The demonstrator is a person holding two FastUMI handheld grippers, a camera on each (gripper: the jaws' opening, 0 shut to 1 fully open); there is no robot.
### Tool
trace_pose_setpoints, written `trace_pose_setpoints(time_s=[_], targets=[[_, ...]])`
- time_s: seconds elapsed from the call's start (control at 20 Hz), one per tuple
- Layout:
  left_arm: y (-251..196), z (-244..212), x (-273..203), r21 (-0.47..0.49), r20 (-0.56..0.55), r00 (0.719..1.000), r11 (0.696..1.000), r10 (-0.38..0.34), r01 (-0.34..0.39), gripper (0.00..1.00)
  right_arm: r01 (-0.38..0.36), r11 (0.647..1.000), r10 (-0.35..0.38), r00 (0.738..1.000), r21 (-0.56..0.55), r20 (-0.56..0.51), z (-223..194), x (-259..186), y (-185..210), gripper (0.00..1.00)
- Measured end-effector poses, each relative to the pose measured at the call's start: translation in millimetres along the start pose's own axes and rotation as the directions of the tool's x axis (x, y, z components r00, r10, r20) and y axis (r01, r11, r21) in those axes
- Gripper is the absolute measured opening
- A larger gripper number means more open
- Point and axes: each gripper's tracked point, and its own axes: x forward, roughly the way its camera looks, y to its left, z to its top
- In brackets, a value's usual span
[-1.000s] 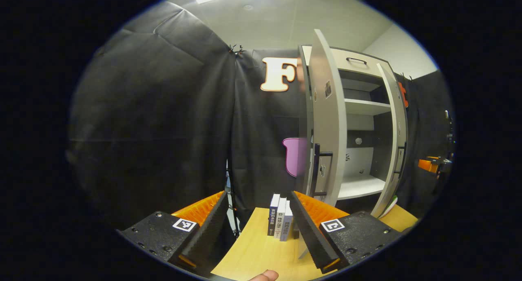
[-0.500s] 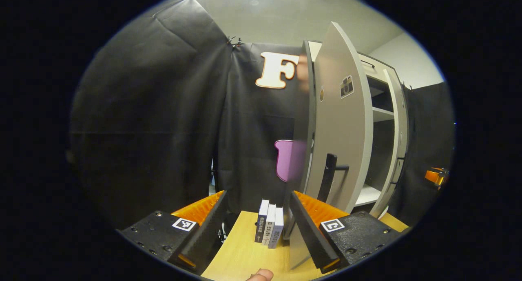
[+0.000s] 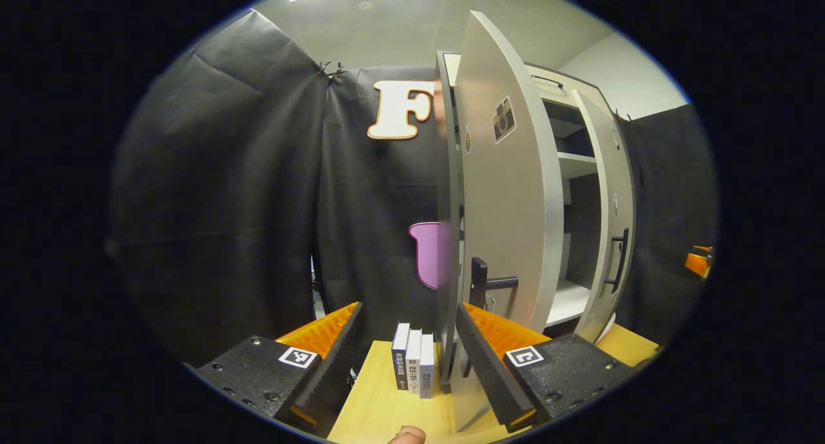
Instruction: Grasp the bottle in the cabinet with the left hand and place it on the coaster, then close the right door with the right hand and the left door with the left hand.
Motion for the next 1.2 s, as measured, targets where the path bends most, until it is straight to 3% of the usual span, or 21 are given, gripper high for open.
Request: trace_pose_setpoints(time_s=[0.25, 0.3, 0.4, 0.55, 0.6, 0.75, 0.8, 0.85, 0.9, 1.2], targets=[[-2, -2, -4, -0.038, -0.023, 0.998, 0.998, 0.053, -0.054, 0.94, -0.035, 0.999, 0.035, 0.999, 0.026, 0.0, -5, -14, 6, 0.96], [-3, -2, -5, -0.03, -0.025, 0.998, 0.998, 0.059, -0.06, 0.89, -0.042, 0.998, 0.042, 0.999, 0.037, 0.004, -5, -17, 8, 0.96], [-12, 0, -5, -0.026, -0.025, 0.999, 0.998, 0.048, -0.049, 0.95, -0.063, 0.997, 0.063, 0.998, 0.044, 0.018, -1, -25, 12, 0.95], [-27, -2, -7, -0.042, -0.028, 0.999, 0.999, 0.023, -0.024, 0.94, -0.078, 0.996, 0.077, 0.997, 0.051, 0.023, 1, -39, 19, 0.95], [-32, -1, -7, -0.043, -0.027, 0.999, 0.999, 0.027, -0.029, 0.9, -0.086, 0.995, 0.085, 0.996, 0.053, 0.025, 2, -44, 21, 0.95], [-47, 1, -7, -0.016, -0.019, 1.0, 1.0, 0.013, -0.013, 0.95, -0.1, 0.993, 0.098, 0.995, 0.059, 0.03, 3, -55, 23, 0.95], [-51, 1, -7, -0.02, -0.023, 1.0, 1.0, 0.002, -0.002, 0.95, -0.101, 0.993, 0.099, 0.995, 0.055, 0.025, 1, -57, 22, 0.92], [-56, -1, -7, -0.028, -0.027, 1.0, 1.0, -0.007, 0.006, 0.89, -0.097, 0.994, 0.096, 0.995, 0.052, 0.022, -1, -62, 19, 0.95], [-61, -1, -6, -0.037, -0.031, 0.999, 0.999, -0.014, 0.013, 0.95, -0.095, 0.994, 0.094, 0.995, 0.051, 0.02, -1, -65, 16, 0.95], [-80, 1, -5, -0.021, -0.024, 1.0, 1.0, -0.005, 0.004, 0.95, -0.086, 0.994, 0.085, 0.996, 0.071, 0.017, -2, -77, 3, 0.95]])
